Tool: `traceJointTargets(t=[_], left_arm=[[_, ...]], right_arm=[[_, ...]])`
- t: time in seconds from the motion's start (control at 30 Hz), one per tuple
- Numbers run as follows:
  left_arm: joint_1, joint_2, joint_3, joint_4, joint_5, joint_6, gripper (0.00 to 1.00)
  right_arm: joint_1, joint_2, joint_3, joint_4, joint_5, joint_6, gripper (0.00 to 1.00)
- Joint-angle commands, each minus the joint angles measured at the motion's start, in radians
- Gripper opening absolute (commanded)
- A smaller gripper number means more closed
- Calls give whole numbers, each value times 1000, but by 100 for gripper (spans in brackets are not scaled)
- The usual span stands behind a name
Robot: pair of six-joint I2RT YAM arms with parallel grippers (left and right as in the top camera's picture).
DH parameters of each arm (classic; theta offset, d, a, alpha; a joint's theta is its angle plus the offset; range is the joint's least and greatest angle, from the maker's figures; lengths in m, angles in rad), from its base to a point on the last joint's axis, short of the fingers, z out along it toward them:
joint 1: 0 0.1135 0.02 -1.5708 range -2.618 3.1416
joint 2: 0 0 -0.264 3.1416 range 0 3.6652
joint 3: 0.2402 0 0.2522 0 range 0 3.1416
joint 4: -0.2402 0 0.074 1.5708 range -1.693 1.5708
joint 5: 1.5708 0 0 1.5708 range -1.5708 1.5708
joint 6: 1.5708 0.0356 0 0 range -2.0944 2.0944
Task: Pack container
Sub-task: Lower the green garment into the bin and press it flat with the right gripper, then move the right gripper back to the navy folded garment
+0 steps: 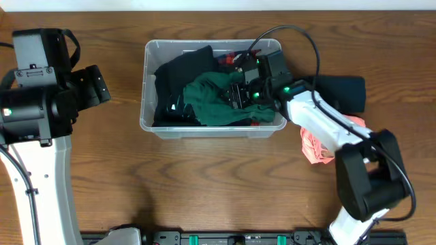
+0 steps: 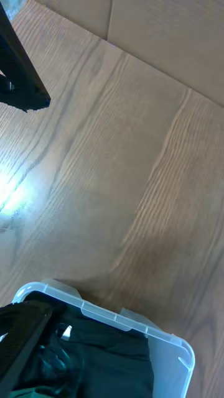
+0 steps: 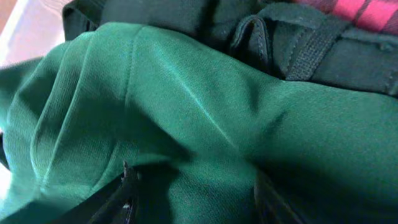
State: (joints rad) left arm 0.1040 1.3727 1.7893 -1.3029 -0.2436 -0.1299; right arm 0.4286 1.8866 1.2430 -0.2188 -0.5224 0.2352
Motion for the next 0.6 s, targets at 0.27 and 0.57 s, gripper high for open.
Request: traceJointTargets(t=[0.27,0.57], left_arm=[[4,0,6,-2,-16,6,98],[4,0,6,-2,-16,6,98]], right_arm=[[1,9,1,-15,-90,58,61],[-85,-258,1,-17,-95,-15,76]])
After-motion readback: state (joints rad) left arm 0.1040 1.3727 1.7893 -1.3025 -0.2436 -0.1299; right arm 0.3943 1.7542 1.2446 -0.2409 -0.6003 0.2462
